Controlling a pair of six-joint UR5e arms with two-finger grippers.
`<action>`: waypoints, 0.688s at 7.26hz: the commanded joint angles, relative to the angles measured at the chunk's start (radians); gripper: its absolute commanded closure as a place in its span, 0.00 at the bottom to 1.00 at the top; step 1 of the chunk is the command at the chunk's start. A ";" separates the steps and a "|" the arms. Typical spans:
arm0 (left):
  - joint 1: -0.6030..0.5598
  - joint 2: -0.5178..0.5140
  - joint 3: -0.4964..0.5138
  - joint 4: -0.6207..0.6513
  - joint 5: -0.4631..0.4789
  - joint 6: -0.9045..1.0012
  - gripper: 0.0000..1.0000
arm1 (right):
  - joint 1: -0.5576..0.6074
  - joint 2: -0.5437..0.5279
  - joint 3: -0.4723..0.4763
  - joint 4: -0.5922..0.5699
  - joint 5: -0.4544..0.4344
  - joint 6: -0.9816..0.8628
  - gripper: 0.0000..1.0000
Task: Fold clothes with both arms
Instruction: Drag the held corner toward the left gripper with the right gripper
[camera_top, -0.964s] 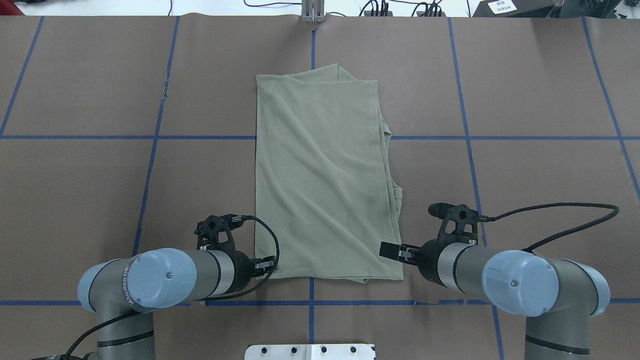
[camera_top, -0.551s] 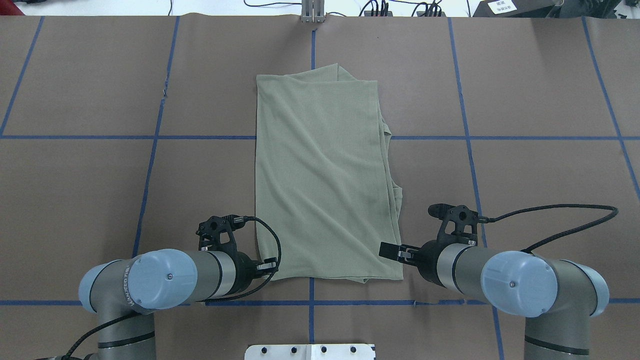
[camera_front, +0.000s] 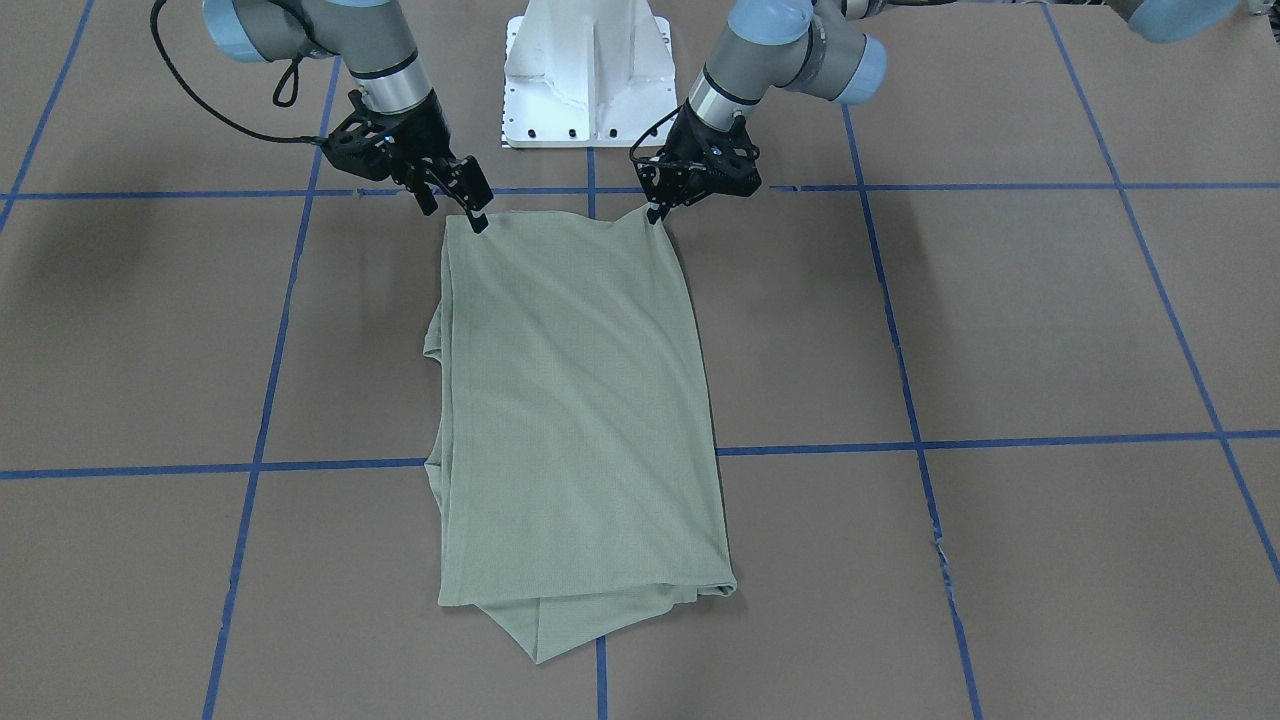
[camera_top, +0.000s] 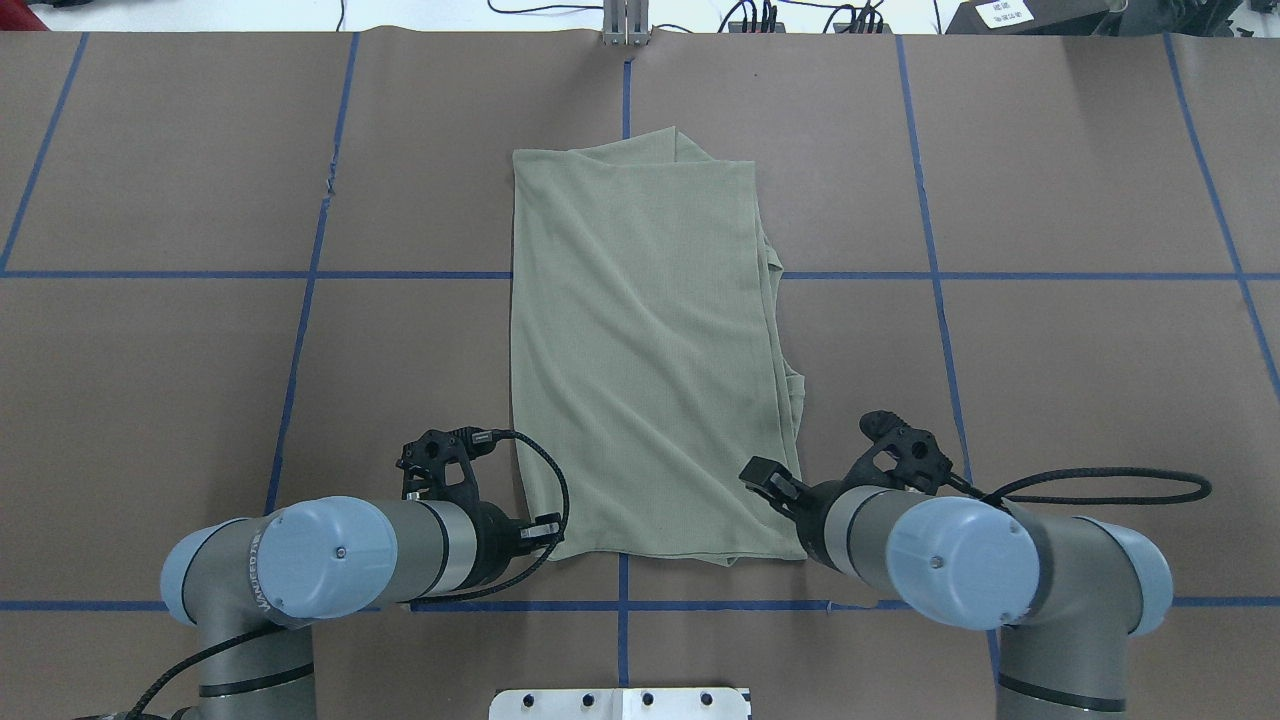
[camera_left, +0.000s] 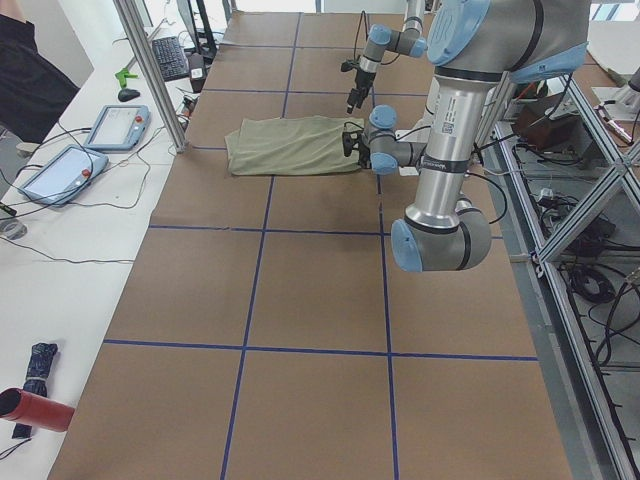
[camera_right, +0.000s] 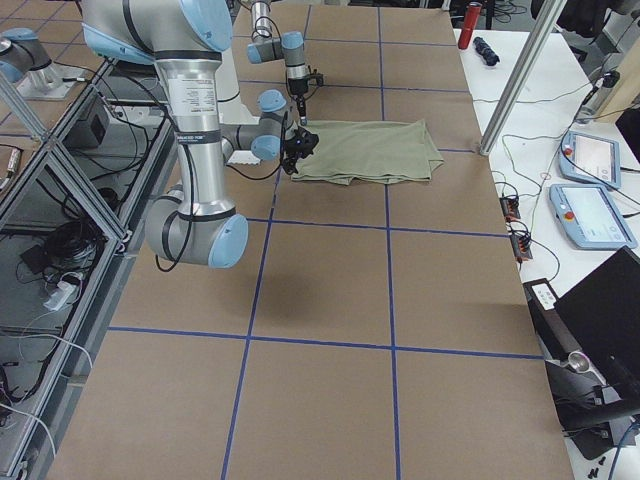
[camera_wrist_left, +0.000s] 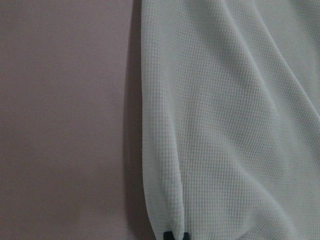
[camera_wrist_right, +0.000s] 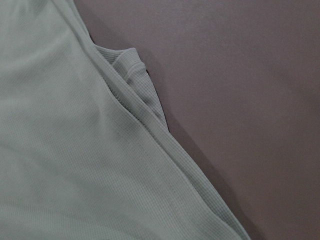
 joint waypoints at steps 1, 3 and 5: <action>0.000 -0.006 -0.001 0.000 0.000 -0.002 1.00 | -0.035 0.117 -0.037 -0.169 -0.005 0.091 0.04; 0.000 -0.008 -0.001 -0.002 0.000 -0.002 1.00 | -0.047 0.112 -0.060 -0.164 -0.007 0.092 0.04; 0.000 -0.008 -0.003 -0.002 0.000 -0.002 1.00 | -0.058 0.118 -0.086 -0.164 -0.031 0.092 0.04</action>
